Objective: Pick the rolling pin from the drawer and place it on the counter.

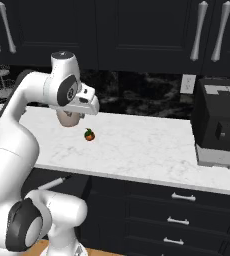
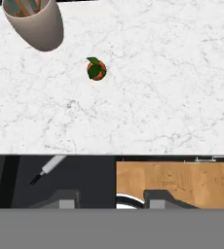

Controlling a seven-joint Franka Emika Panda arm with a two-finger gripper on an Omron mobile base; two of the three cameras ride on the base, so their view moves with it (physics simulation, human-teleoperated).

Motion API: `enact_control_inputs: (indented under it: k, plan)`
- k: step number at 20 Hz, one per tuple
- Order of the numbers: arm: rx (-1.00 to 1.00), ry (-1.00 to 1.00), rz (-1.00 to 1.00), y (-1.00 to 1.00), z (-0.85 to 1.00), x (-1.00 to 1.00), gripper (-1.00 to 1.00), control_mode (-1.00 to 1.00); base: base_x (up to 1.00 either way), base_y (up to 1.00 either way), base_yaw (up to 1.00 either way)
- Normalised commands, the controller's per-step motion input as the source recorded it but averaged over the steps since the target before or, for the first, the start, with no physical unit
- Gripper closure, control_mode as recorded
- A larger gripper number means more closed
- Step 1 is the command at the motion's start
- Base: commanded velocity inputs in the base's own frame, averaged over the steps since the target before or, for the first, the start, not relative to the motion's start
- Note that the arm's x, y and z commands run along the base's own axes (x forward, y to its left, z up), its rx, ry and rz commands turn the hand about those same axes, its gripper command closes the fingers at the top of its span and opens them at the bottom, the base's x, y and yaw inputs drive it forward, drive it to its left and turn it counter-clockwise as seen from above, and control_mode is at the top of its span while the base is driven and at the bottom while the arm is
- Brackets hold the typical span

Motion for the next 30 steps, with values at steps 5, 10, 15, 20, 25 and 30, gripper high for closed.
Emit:
enact_control_inputs:
  k: [5, 10, 15, 20, 25, 30]
  plan:
    - [-0.01, 0.06, 0.00, 0.00, -0.04, -0.55, -1.00, -1.00, 0.00, 0.00, 0.00]
    - [-0.05, 0.03, 0.00, 0.00, -0.53, -0.73, -1.00, -1.00, 0.00, 0.00, 0.00]
    - [-0.04, 0.00, 0.00, 0.00, -0.68, -0.28, -1.00, -1.00, 0.00, 0.00, 0.00]
    - [0.00, 0.00, 0.00, 0.00, -0.20, 0.00, -1.00, 1.00, -0.05, -0.25, 0.02]
    - [0.00, 0.00, 0.00, 0.00, 0.00, 0.00, -1.00, 1.00, -0.20, -0.55, 0.37]
    - [0.00, 0.00, 0.00, 0.00, 0.00, 0.00, -1.00, 1.00, -0.32, -0.68, 0.69]
